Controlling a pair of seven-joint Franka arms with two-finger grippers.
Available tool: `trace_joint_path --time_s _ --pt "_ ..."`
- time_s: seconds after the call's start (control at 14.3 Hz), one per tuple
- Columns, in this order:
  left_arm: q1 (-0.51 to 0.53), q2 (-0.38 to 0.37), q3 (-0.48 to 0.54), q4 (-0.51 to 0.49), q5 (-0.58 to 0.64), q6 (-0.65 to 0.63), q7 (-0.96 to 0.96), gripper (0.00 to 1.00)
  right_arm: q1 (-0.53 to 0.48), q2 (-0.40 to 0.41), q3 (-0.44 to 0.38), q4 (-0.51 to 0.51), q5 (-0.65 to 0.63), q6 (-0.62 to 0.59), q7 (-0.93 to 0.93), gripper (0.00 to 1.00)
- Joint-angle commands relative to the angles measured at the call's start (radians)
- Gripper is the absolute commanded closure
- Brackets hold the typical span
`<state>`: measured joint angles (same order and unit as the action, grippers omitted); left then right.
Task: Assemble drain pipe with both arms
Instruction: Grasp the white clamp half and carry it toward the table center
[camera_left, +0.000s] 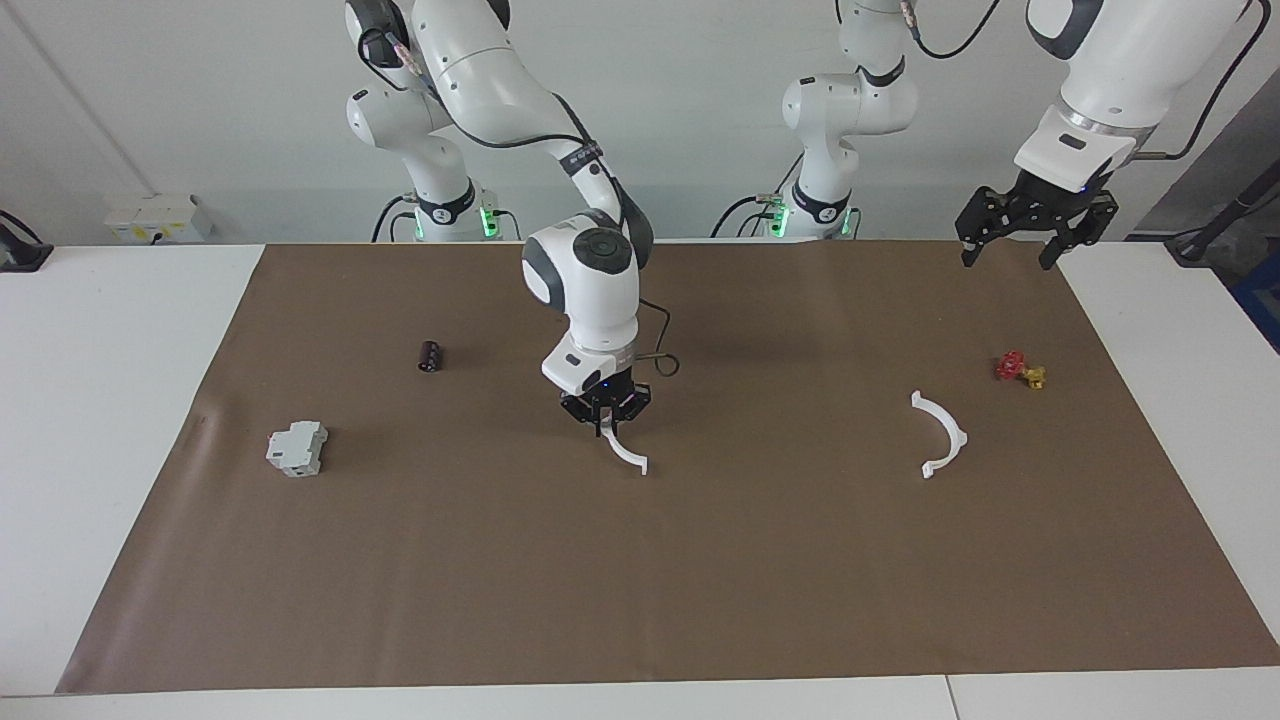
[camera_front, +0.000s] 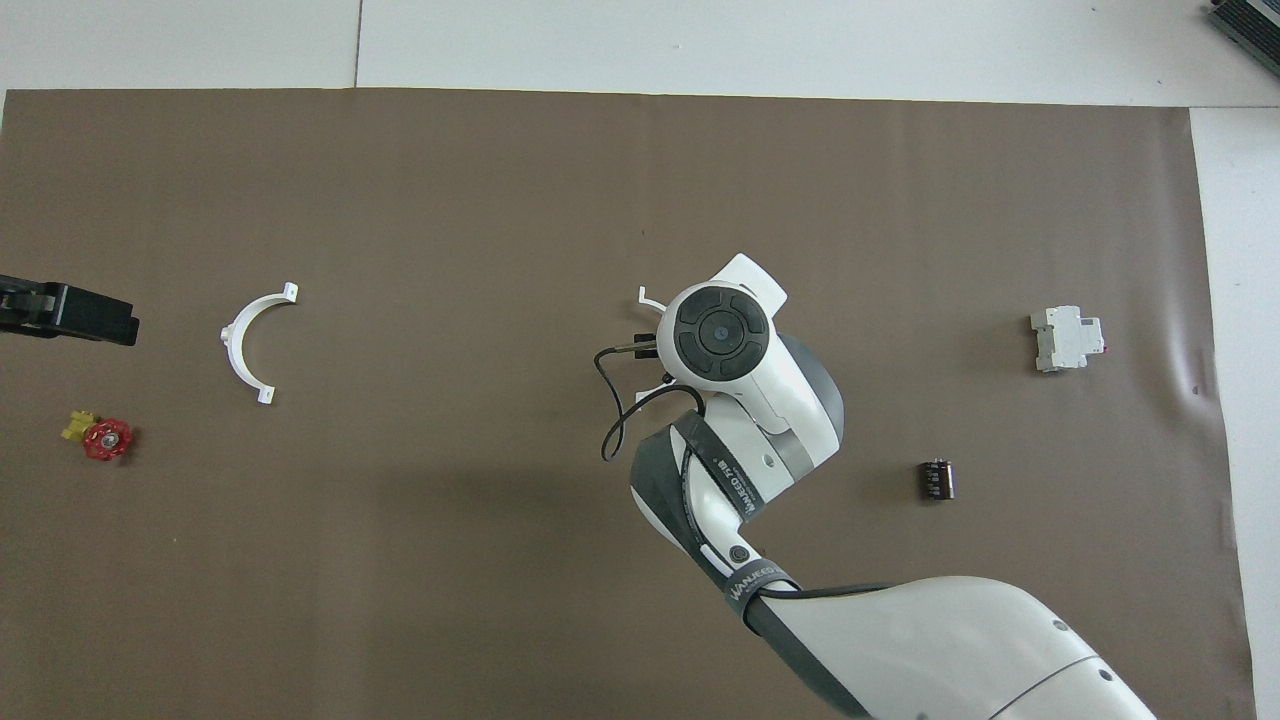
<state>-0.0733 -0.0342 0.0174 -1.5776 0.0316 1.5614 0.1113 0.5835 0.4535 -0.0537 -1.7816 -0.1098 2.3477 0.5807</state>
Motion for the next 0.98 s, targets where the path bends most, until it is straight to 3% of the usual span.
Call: trace_joint_path --time_s 0.0,0.35,0.42,0.49,0.56,0.7,0.91 --pt "-0.014 -0.015 0.010 -0.019 -0.013 0.005 -0.015 0.00 0.001 0.011 -0.003 0.002 -0.036 0.018 0.019 1.00" --pt "-0.014 -0.015 0.010 -0.019 -0.013 0.005 -0.015 0.00 0.009 0.037 -0.003 -0.008 -0.034 0.070 0.031 1.00" --pt "-0.016 -0.015 0.010 -0.019 -0.013 0.005 -0.015 0.00 0.009 0.037 -0.003 -0.002 -0.034 0.067 0.031 0.84" --pt "-0.016 -0.015 0.010 -0.019 -0.013 0.005 -0.015 0.00 0.010 0.037 -0.003 0.002 -0.034 0.062 0.033 0.47" --pt "-0.014 -0.015 0.010 -0.019 -0.013 0.006 -0.015 0.00 0.010 0.036 -0.005 0.002 -0.036 0.064 0.033 0.00" --pt "-0.014 -0.015 0.010 -0.019 -0.013 0.005 -0.015 0.00 0.007 0.025 -0.005 0.008 -0.034 0.052 0.030 0.00" --pt "-0.014 -0.013 0.010 -0.021 -0.013 0.009 -0.015 0.00 -0.010 -0.080 -0.006 0.007 -0.027 -0.040 0.027 0.00"
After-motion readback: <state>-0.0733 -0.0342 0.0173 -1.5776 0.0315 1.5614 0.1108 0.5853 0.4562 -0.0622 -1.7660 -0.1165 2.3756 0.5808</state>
